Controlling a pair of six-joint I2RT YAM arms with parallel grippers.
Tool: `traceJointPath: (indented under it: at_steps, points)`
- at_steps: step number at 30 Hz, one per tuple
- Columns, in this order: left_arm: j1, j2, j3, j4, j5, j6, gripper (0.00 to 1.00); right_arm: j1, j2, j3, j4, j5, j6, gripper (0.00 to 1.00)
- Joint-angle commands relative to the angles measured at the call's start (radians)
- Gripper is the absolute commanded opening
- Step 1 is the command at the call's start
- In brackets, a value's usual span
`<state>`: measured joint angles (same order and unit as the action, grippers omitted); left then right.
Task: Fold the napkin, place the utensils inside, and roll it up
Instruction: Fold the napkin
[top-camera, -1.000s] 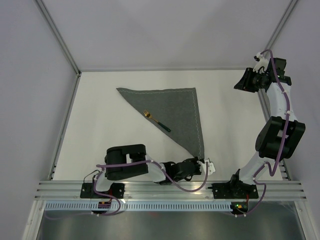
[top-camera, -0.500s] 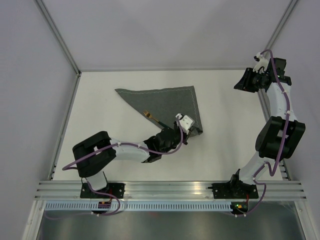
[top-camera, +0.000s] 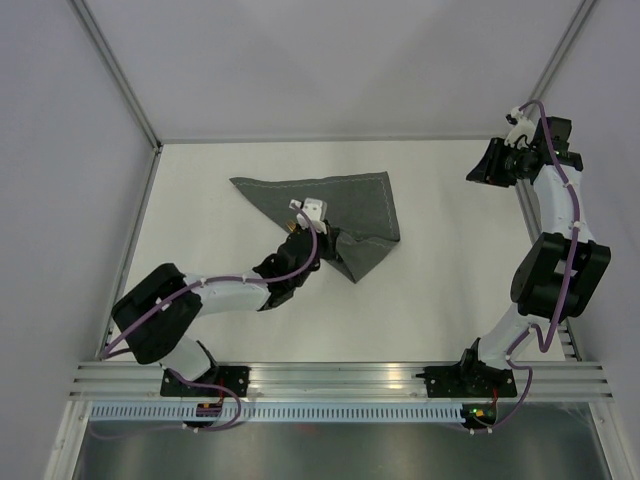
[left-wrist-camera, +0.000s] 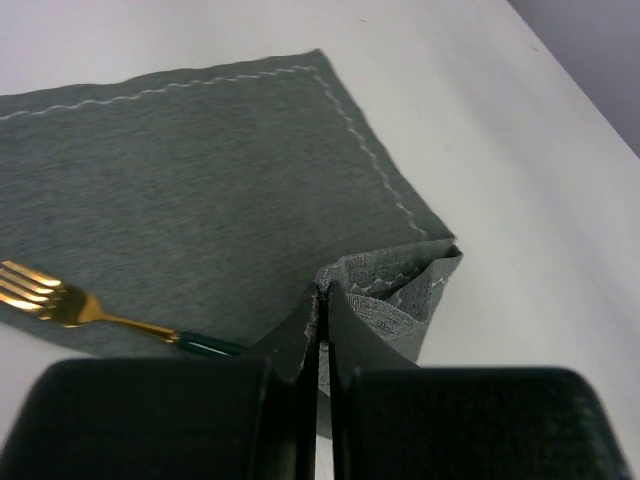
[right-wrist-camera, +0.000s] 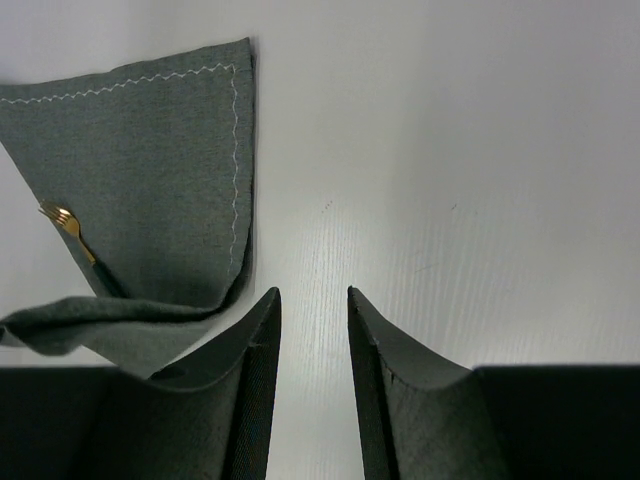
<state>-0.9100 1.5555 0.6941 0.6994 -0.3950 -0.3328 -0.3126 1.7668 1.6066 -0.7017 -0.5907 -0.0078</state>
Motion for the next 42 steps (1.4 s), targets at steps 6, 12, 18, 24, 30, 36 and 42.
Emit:
traceJointPath:
  at_steps: [6, 12, 18, 24, 30, 36, 42]
  points:
    - [0.21, -0.035, 0.013, -0.1, -0.004, -0.193, 0.02, 0.003, 0.006, 0.019, -0.025, -0.021, -0.032, 0.39]
    - [0.307, -0.012, 0.039, -0.138, 0.034, -0.222, 0.02, 0.01, 0.005, 0.015, -0.032, -0.018, -0.041, 0.39]
    - [0.359, 0.026, 0.062, -0.159, 0.064, -0.242, 0.02, 0.015, 0.006, 0.006, -0.033, -0.014, -0.049, 0.39]
    - [0.399, 0.057, 0.077, -0.158, 0.111, -0.253, 0.02, 0.018, 0.008, 0.003, -0.036, -0.011, -0.055, 0.39]
    - [0.418, 0.107, 0.131, -0.215, 0.154, -0.262, 0.06, 0.02, 0.01, -0.008, -0.036, -0.004, -0.066, 0.39]
    - [0.442, 0.123, 0.15, -0.222, 0.183, -0.264, 0.29, 0.021, 0.008, -0.017, -0.035, -0.006, -0.069, 0.39]
    - [0.468, 0.127, 0.154, -0.219, 0.212, -0.258, 0.41, 0.021, 0.003, -0.025, -0.033, -0.004, -0.07, 0.39]
